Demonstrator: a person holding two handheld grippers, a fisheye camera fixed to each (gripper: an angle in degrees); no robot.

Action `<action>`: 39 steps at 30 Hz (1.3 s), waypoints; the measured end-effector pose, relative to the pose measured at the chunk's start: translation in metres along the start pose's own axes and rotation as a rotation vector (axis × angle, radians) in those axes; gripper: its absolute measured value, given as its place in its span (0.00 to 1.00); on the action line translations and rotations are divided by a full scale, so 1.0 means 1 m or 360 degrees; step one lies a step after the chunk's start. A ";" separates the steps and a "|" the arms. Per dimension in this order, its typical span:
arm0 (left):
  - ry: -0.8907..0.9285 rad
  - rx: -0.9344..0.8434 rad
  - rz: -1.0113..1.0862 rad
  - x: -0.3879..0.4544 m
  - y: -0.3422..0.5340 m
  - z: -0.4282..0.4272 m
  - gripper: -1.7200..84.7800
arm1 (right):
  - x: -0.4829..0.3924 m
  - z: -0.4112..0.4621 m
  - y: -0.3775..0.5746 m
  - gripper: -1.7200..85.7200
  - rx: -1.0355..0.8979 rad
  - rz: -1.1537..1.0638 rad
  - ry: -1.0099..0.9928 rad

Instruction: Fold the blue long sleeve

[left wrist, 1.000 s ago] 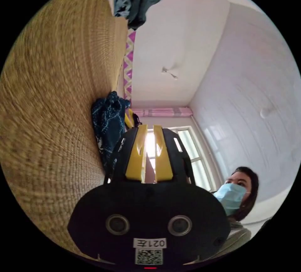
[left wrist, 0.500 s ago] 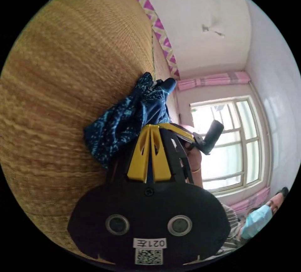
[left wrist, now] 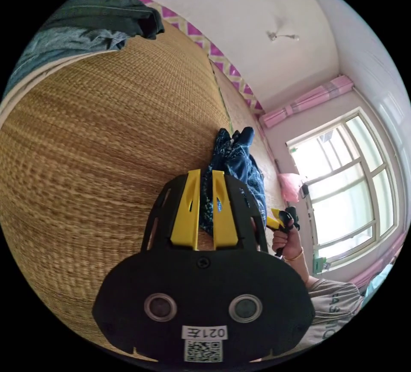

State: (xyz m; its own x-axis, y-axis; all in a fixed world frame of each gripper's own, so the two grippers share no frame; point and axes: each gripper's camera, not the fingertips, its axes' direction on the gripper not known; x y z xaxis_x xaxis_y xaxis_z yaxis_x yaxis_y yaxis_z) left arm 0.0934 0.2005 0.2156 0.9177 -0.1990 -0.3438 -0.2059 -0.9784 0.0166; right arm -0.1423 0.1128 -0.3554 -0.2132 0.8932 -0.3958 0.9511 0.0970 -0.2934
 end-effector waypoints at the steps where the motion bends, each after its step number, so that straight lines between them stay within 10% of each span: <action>1: 0.0061 0.0056 -0.0058 -0.006 0.013 -0.006 0.03 | 0.006 0.011 -0.006 0.17 -0.0006 0.0035 -0.0047; 14: 0.0965 0.0277 -0.0125 -0.070 0.102 -0.036 0.01 | 0.006 -0.041 -0.094 0.08 0.0039 -0.0030 -0.0011; 28: 0.0995 0.0257 -0.0059 -0.073 0.139 -0.045 0.01 | 0.005 -0.364 -0.221 0.09 0.0174 -0.0092 0.1291; 39: 0.0986 0.0265 -0.0051 -0.082 0.151 -0.050 0.01 | -0.008 -0.355 -0.134 0.07 0.0621 -0.0207 0.2106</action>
State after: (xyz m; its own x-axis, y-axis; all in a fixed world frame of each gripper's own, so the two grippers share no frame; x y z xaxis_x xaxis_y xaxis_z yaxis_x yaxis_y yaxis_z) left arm 0.0042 0.0658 0.2931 0.9401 -0.2138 0.2655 -0.1794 -0.9726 -0.1480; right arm -0.1891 0.2480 -0.0041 0.2825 0.6560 0.6999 0.7707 0.2792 -0.5728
